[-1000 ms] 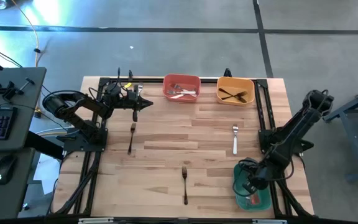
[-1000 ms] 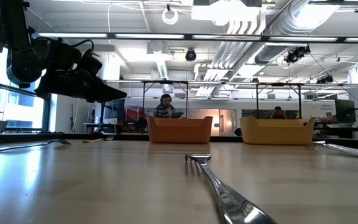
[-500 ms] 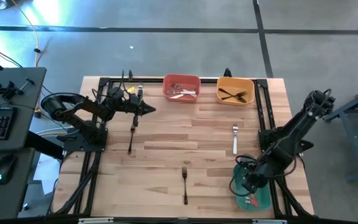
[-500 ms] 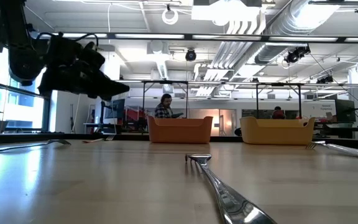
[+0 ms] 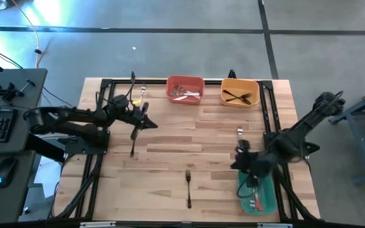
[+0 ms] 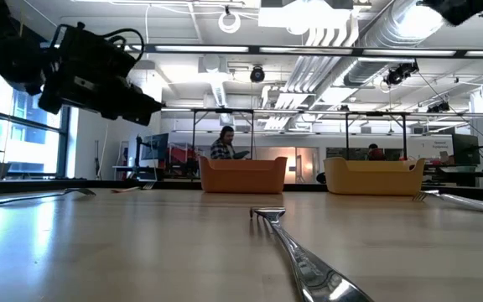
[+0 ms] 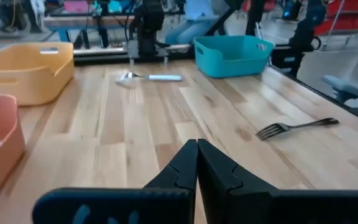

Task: Sort silverware by color (type)
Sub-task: Put the black fork into the yellow bin

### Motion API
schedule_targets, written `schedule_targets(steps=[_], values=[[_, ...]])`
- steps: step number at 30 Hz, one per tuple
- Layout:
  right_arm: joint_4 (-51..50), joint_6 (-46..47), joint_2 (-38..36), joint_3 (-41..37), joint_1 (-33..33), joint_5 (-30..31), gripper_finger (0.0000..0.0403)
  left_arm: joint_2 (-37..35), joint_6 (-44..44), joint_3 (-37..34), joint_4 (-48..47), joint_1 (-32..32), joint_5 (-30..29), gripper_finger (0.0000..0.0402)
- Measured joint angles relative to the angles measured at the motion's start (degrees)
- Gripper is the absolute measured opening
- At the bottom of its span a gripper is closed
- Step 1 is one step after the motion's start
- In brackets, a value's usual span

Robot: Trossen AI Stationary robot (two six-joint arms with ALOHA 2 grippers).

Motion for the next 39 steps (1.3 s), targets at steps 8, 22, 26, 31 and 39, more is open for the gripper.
schedule_targets(steps=[8,22,26,31,39], values=[[33.7,-27.2,-3.0,-17.8,-18.1,-18.2,0.0001,-11.7,-0.8,0.3,-19.0,-5.1,-11.3,0.0001],[51.8,-38.4,-2.9,-23.7,-36.4,-24.8,0.0000,-16.1,-33.5,15.5,-73.8,-20.4,-41.4,0.0008],[52.1,-37.6,-2.5,-23.7,-36.8,-24.9,0.0000,-15.4,-44.2,17.1,-80.8,-24.2,-47.0,0.0039],[51.7,-37.6,-2.1,-23.7,-35.8,-25.0,0.0000,-12.9,-52.0,17.1,-84.2,-25.0,-49.9,0.0092],[51.8,-37.6,-2.1,-23.7,-34.2,-25.0,0.0000,-4.9,-53.0,17.1,-83.9,-24.9,-49.1,0.0152]])
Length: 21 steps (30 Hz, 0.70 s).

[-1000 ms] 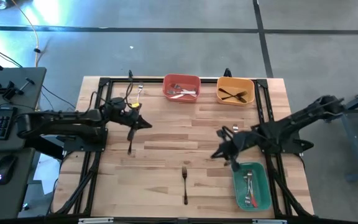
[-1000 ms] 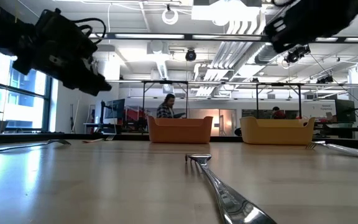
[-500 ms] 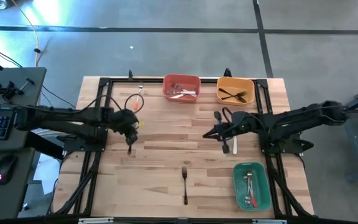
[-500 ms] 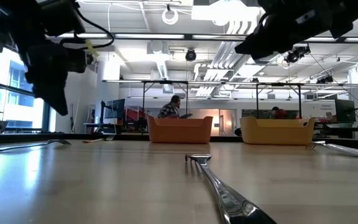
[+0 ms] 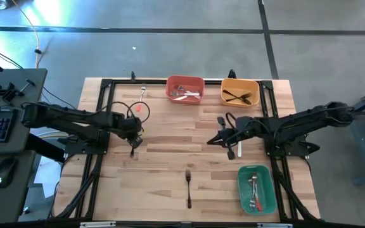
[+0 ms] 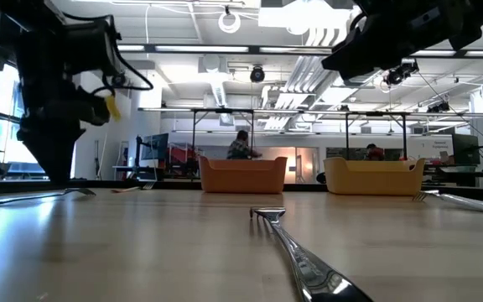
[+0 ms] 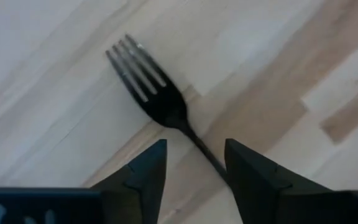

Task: Sort silverware by color (type)
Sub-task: Put the black fork into the yellow bin

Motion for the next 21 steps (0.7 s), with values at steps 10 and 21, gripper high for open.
schedule_targets(steps=[10,21], values=[[0.0,0.0,0.0,0.0,0.3,0.0,0.0000,7.6,2.6,0.0,5.4,0.2,-5.5,0.0168],[0.0,1.3,0.0,0.0,0.3,0.0,0.0000,9.4,7.9,0.1,6.5,2.7,-5.1,0.0124]])
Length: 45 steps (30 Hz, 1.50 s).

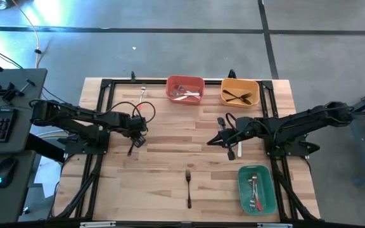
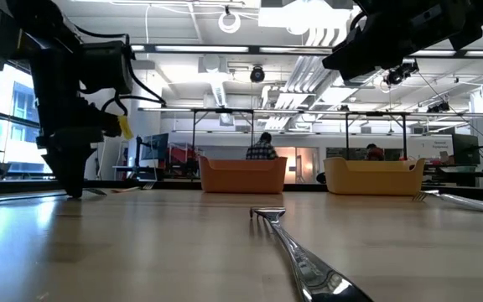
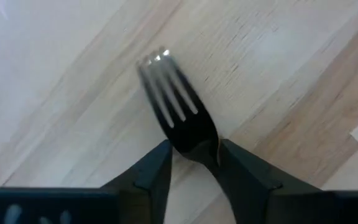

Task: Sort silverware by color (type)
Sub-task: Put the black fork into the yellow bin

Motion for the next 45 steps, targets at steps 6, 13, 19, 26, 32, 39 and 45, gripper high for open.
schedule_targets(steps=[6,13,19,26,32,39,45], values=[[-0.2,-0.1,0.0,0.0,0.0,0.0,0.0000,0.1,4.6,-0.1,1.5,-0.2,1.3,0.0037],[-1.3,-0.2,0.2,0.0,0.0,2.8,0.0000,-0.1,11.5,-0.7,15.6,-1.3,0.8,0.0010],[2.3,-0.7,4.4,0.1,-0.2,6.1,0.0000,-0.1,18.0,-4.0,40.0,-1.3,2.6,0.0005],[22.3,-0.4,16.9,0.1,-1.3,6.4,0.0013,1.4,24.9,-10.6,81.3,-1.1,11.4,0.0005],[46.6,5.0,29.9,0.3,-4.3,7.6,0.0083,6.5,27.5,-10.7,98.1,-1.8,15.0,0.0004],[50.9,7.3,40.5,8.7,-6.7,7.6,0.0150,13.6,29.7,-10.5,111.4,-2.4,15.4,0.0004],[50.9,6.9,45.0,15.9,-6.8,7.6,0.0162,16.6,30.4,-8.9,112.9,-2.4,15.5,0.0003]])
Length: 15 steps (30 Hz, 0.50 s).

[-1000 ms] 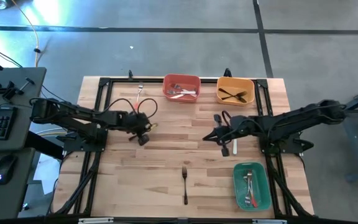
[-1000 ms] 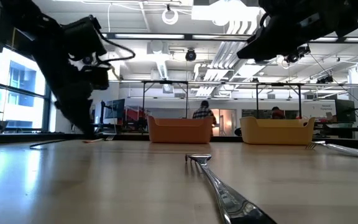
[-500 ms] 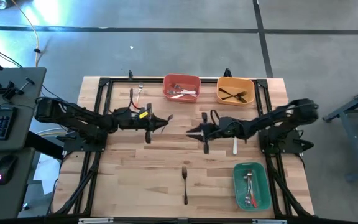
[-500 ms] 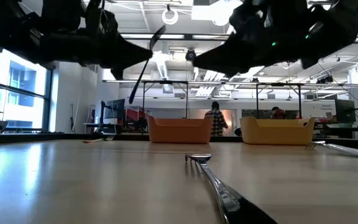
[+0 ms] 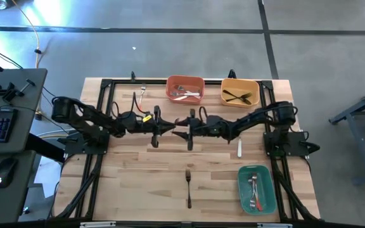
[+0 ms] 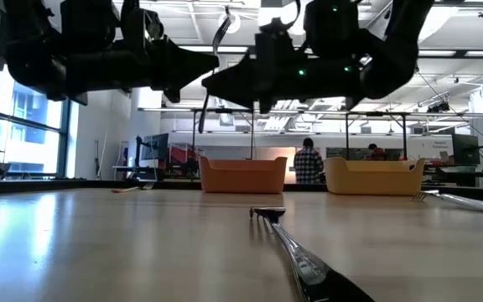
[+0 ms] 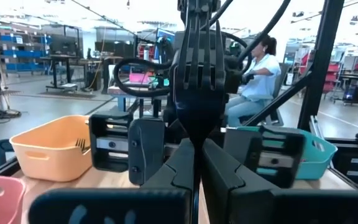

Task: Sort silverware by color (type)
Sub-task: Put the black fork into the yellow bin

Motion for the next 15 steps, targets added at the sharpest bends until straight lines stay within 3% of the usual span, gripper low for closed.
schedule_targets(steps=[5,12,15], values=[[0.0,-0.7,0.3,1.6,0.4,0.8,0.0138,0.3,0.8,0.4,0.2,0.0,0.0,0.0004],[-0.5,-2.4,0.3,1.6,0.9,3.4,0.0012,0.3,0.9,0.4,0.1,0.0,0.3,0.0004],[-0.8,-2.6,0.3,1.6,0.9,3.3,0.0015,0.3,0.8,0.4,0.1,0.0,0.2,0.0010]])
